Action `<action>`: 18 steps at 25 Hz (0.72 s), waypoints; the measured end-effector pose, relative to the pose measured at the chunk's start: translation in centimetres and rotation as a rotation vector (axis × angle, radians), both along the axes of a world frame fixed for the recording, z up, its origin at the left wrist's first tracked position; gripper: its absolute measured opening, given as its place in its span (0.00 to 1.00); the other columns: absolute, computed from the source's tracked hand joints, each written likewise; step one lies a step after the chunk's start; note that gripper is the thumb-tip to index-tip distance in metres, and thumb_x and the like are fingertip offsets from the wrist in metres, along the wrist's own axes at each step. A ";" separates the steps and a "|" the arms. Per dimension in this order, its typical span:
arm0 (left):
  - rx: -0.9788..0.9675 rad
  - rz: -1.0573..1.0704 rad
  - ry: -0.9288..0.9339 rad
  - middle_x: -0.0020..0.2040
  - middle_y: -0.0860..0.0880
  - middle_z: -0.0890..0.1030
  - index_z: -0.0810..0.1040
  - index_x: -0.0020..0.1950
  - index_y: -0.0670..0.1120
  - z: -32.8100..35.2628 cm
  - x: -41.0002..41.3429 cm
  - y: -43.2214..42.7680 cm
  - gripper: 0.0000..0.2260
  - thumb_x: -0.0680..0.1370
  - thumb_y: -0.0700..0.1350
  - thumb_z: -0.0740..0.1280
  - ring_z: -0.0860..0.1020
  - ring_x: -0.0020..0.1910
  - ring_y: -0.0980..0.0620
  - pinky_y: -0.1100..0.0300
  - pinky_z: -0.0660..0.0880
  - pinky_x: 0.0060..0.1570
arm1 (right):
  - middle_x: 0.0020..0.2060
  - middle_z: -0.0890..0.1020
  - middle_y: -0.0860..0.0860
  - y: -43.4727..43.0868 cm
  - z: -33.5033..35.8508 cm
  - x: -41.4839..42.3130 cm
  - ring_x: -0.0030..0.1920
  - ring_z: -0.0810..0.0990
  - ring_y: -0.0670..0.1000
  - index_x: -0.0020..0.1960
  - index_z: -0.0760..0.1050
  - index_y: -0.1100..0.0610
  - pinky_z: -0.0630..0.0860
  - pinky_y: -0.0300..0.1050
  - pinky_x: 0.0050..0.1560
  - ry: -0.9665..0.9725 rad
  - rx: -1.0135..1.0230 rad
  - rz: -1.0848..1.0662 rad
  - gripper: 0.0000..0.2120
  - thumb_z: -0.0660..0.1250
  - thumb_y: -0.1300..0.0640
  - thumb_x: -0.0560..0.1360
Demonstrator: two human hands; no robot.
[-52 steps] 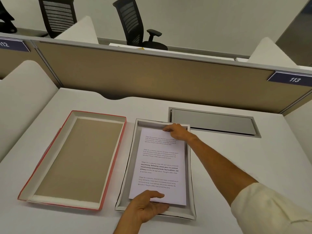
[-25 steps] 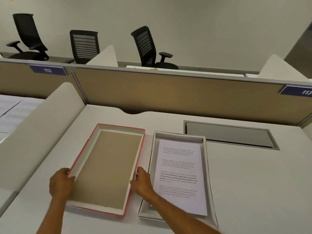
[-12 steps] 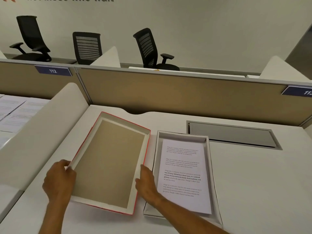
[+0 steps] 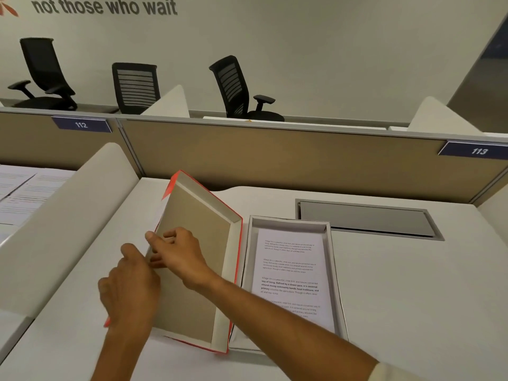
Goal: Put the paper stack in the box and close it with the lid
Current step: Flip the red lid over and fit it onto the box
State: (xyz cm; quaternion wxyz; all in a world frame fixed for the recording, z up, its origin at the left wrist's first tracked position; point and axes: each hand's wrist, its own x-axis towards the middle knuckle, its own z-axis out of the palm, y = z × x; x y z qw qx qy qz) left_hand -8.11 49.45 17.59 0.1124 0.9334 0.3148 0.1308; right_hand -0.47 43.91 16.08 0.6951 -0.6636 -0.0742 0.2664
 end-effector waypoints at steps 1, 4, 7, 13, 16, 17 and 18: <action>0.002 -0.013 0.000 0.36 0.39 0.79 0.67 0.48 0.39 0.5 0.0 -0.3 0.03 0.78 0.37 0.60 0.76 0.32 0.40 0.46 0.71 0.40 | 0.48 0.84 0.55 0.0 0.4 0.4 0.44 0.85 0.50 0.59 0.74 0.56 0.83 0.42 0.45 -0.003 0.012 -0.010 0.22 0.69 0.43 0.72; -0.047 -0.059 -0.016 0.41 0.37 0.80 0.69 0.51 0.38 1.9 0.2 -1.4 0.06 0.79 0.40 0.63 0.78 0.36 0.39 0.44 0.76 0.42 | 0.54 0.84 0.57 -0.6 1.3 1.3 0.50 0.85 0.55 0.55 0.79 0.58 0.83 0.38 0.39 -0.027 0.039 -0.040 0.12 0.70 0.55 0.73; -0.216 -0.144 -0.027 0.48 0.40 0.79 0.68 0.55 0.41 3.1 0.2 -1.9 0.14 0.77 0.48 0.67 0.77 0.39 0.45 0.52 0.77 0.37 | 0.56 0.83 0.59 -1.9 1.9 1.9 0.55 0.83 0.58 0.57 0.78 0.62 0.84 0.46 0.46 -0.048 -0.030 -0.091 0.13 0.69 0.61 0.73; -0.807 -0.263 -0.067 0.58 0.53 0.78 0.66 0.59 0.58 2.5 1.9 2.9 0.22 0.71 0.69 0.62 0.80 0.54 0.48 0.45 0.78 0.55 | 0.58 0.82 0.58 -8.0 2.8 3.1 0.56 0.82 0.57 0.60 0.75 0.65 0.82 0.40 0.42 0.070 0.066 -0.151 0.13 0.66 0.63 0.76; -0.960 -0.225 -0.032 0.66 0.43 0.76 0.66 0.69 0.50 -2.8 3.7 3.9 0.31 0.72 0.67 0.58 0.78 0.60 0.43 0.44 0.72 0.65 | 0.58 0.82 0.57 -11.7 3.3 2.9 0.52 0.83 0.53 0.62 0.74 0.66 0.83 0.39 0.44 0.138 0.167 -0.133 0.14 0.65 0.63 0.78; -1.073 -0.203 0.017 0.67 0.41 0.75 0.65 0.72 0.49 -4.8 4.1 3.8 0.32 0.73 0.66 0.57 0.78 0.60 0.43 0.45 0.72 0.65 | 0.57 0.82 0.57 -13.2 3.3 2.8 0.50 0.83 0.52 0.62 0.74 0.66 0.83 0.41 0.46 0.159 0.208 -0.124 0.14 0.65 0.63 0.78; -1.198 -0.186 0.061 0.67 0.41 0.76 0.66 0.73 0.49 -6.5 4.3 3.7 0.32 0.75 0.66 0.56 0.78 0.59 0.42 0.46 0.73 0.63 | 0.55 0.82 0.57 -14.8 3.3 2.6 0.49 0.83 0.51 0.62 0.74 0.67 0.83 0.42 0.48 0.178 0.254 -0.118 0.14 0.64 0.64 0.78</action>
